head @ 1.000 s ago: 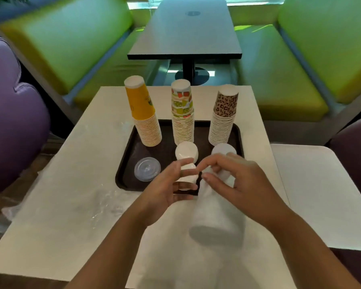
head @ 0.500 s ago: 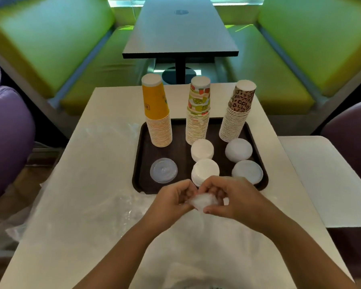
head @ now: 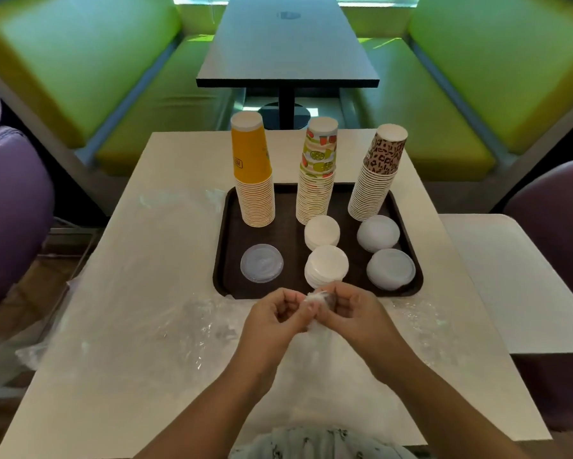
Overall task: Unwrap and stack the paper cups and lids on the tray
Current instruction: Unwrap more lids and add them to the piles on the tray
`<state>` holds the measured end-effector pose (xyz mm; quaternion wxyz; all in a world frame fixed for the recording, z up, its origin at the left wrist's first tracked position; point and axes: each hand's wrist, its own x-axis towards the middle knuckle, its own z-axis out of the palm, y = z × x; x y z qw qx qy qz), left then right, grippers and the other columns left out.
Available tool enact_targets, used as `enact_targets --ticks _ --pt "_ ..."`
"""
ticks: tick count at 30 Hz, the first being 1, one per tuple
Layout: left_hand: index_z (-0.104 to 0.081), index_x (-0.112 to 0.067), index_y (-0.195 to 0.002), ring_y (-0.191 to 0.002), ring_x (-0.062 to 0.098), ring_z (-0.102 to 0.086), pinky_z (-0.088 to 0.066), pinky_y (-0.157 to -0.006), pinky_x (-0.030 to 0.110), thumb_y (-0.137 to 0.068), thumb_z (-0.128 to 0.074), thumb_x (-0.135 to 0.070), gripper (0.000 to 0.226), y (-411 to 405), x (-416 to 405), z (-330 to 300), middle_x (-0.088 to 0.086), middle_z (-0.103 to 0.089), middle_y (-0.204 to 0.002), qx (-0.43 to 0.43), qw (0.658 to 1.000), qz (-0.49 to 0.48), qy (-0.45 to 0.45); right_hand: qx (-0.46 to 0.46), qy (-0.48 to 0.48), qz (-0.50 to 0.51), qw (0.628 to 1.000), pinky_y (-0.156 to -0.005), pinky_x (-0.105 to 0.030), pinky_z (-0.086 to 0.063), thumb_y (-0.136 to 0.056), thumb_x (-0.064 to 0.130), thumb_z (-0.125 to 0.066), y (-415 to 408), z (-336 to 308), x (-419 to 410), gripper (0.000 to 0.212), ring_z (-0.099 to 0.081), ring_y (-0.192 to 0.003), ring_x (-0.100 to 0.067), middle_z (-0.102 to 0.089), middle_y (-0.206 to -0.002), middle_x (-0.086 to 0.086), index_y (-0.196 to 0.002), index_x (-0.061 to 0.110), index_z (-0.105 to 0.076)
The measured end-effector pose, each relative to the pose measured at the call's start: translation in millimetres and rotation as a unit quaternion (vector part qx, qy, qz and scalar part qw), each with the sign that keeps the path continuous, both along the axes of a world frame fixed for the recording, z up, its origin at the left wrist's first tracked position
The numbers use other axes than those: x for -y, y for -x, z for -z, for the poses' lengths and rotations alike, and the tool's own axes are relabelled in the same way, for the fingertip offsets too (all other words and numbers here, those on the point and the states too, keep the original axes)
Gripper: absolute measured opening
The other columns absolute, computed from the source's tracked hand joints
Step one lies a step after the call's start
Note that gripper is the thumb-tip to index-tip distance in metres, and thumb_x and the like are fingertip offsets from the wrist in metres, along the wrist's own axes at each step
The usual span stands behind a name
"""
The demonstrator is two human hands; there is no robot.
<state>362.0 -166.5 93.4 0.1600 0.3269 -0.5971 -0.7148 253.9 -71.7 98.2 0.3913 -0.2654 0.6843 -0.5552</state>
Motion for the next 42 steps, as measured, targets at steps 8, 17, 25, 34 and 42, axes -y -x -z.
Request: enact_targets --ticks 8,17,25,34,42 --pt "-0.057 -0.005 -0.08 -0.075 0.018 -0.067 -0.058 -0.074 0.037 -0.095 -0.051 -0.017 0.02 12.5 4.8 -5.3 0.011 -0.068 -0.082 -0.072 0.931 -0.177 -0.31 0.059 -0.007 0.005 0.998 -0.068 -0.024 -0.052 -0.089 0.021 -0.061 14.5 -1.9 -14.8 0.011 -0.06 -0.072 -0.011 -0.063 -0.077 -0.008 -0.089 0.011 -0.064" --pt "-0.055 -0.014 -0.081 -0.045 0.007 -0.034 -0.027 -0.036 0.015 -0.079 -0.069 -0.022 0.016 2.4 17.7 -21.2 -0.003 -0.041 -0.057 0.019 0.989 -0.056 -0.139 -0.007 0.063 -0.014 0.998 -0.063 -0.014 -0.042 -0.091 0.012 -0.056 25.3 -13.5 -28.1 0.008 -0.047 -0.067 -0.005 -0.054 -0.067 0.007 -0.084 0.012 -0.059" --pt "-0.048 -0.01 -0.079 -0.054 0.009 -0.051 -0.045 -0.048 0.02 -0.092 -0.056 -0.006 0.016 -17.5 20.2 6.6 0.005 -0.055 -0.071 0.178 0.981 0.025 0.079 0.125 0.078 0.057 0.987 -0.061 -0.027 -0.052 -0.094 0.011 -0.049 31.3 0.3 -33.2 0.01 -0.044 -0.054 -0.006 -0.047 -0.062 0.003 -0.085 0.01 -0.054" --pt "-0.058 0.004 -0.068 -0.051 0.023 -0.063 -0.055 -0.043 0.03 -0.092 -0.042 0.003 0.029 -13.5 21.4 25.0 0.014 -0.061 -0.055 -0.039 0.871 -0.212 -0.441 -0.408 -0.099 -0.206 0.884 -0.059 -0.008 -0.035 -0.083 -0.012 -0.051 33.3 20.4 -41.0 0.045 -0.049 -0.073 -0.006 -0.045 -0.108 0.012 -0.093 0.028 -0.07" --pt "-0.059 -0.014 -0.062 -0.054 0.005 -0.041 -0.034 -0.046 0.012 -0.089 -0.046 0.011 0.039 -17.8 9.0 64.4 0.002 -0.05 -0.071 0.116 0.982 -0.137 0.061 -0.426 -0.289 -0.245 0.821 -0.064 -0.017 -0.046 -0.08 0.002 -0.06 17.9 50.7 -32.4 0.077 -0.057 -0.091 -0.017 0.005 -0.153 -0.001 -0.145 0.024 -0.024"
